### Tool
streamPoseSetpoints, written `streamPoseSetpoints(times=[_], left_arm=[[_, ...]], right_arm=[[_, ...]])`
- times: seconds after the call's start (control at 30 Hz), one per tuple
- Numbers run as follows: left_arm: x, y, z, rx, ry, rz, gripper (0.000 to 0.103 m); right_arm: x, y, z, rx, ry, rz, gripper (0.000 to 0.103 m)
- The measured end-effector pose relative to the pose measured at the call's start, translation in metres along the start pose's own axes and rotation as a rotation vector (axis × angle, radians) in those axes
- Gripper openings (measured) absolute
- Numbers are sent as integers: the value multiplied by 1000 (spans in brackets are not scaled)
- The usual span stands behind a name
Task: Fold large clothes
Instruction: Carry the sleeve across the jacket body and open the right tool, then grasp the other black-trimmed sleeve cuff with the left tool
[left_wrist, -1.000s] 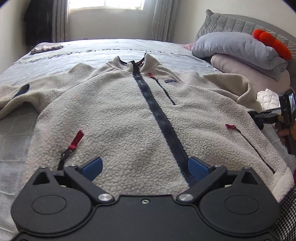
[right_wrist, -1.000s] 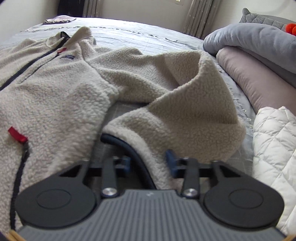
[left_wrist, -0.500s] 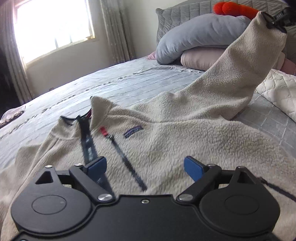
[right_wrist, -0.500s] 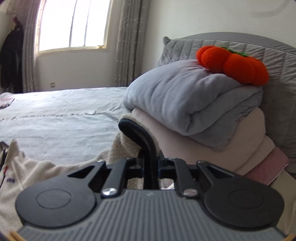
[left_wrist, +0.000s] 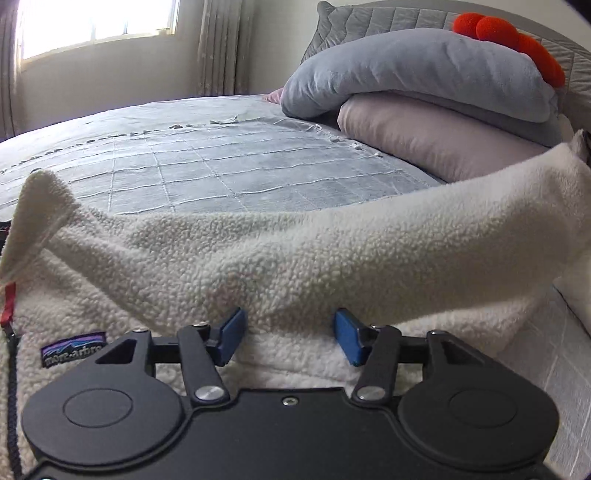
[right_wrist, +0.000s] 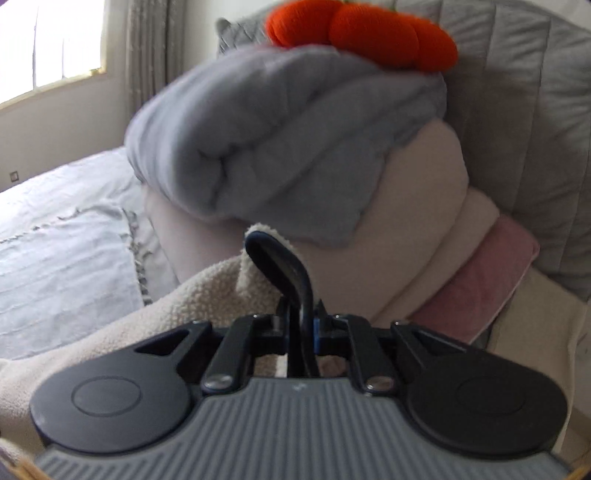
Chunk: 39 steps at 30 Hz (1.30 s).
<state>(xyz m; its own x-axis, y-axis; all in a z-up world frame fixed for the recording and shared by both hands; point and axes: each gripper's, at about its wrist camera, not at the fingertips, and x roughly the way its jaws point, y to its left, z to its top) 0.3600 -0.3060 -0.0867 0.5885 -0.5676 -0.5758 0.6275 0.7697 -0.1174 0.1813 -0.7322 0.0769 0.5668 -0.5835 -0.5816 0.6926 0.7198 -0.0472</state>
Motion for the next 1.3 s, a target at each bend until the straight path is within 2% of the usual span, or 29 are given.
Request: streamPoseSetpoints(times=[0.07,0.13,0.17,0.2,0.33,0.43,0.5,0.57,0.6,0.63,0.73,0.77,0.8,0.87,1.07,1.2,1.3], left_arm=[[4,-5,2,14,-1,4,65],[6,-11,3,36,-3,8,69],[6,-13,4,37,-6,7,69],[2,-14,5,25,-14,-11,69],[-23,-9,10,-112,-73,-143,69],[-32,-16,11,-165,-70,-230,66],[-29,-27,4,-179,-36,-301,57],[-13,-44,-9,-178,44,-351,58],[-6,-54,-18,-132,68,-314,57],[-6,-61,-20,-70,49,-293,57],[-24,-63,-9,-59,37,-274,59],[-34,-59,-6,-57,32,-268,62],[-45,-54,-5,-46,25,-256,70],[-74,-34,-5,-24,-17,-208,76],[-148,62,-3,-43,-57,13,81],[-197,137,-19,-86,-64,187,83],[-229,196,-37,-105,-61,328,97]], right_arm=[[12,-3,-6,22,11,-17,19],[10,-7,-6,57,-21,-47,33],[4,-9,-5,80,-39,-40,51],[-3,-10,-3,96,-60,-15,59],[-39,1,2,25,-112,81,60],[-56,24,-2,-43,-109,156,60],[-60,45,-8,-78,-85,226,60],[-62,71,-18,-106,-55,288,60],[-62,82,-23,-111,-42,317,60],[-62,96,-29,-115,-20,353,60],[-68,129,-44,-122,34,431,60],[-72,141,-48,-130,49,459,60],[-76,150,-52,-140,56,483,61],[-86,169,-58,-163,62,527,65],[-120,227,-68,-214,47,612,82],[-133,265,-84,-244,55,651,91],[-142,296,-103,-271,72,673,95]])
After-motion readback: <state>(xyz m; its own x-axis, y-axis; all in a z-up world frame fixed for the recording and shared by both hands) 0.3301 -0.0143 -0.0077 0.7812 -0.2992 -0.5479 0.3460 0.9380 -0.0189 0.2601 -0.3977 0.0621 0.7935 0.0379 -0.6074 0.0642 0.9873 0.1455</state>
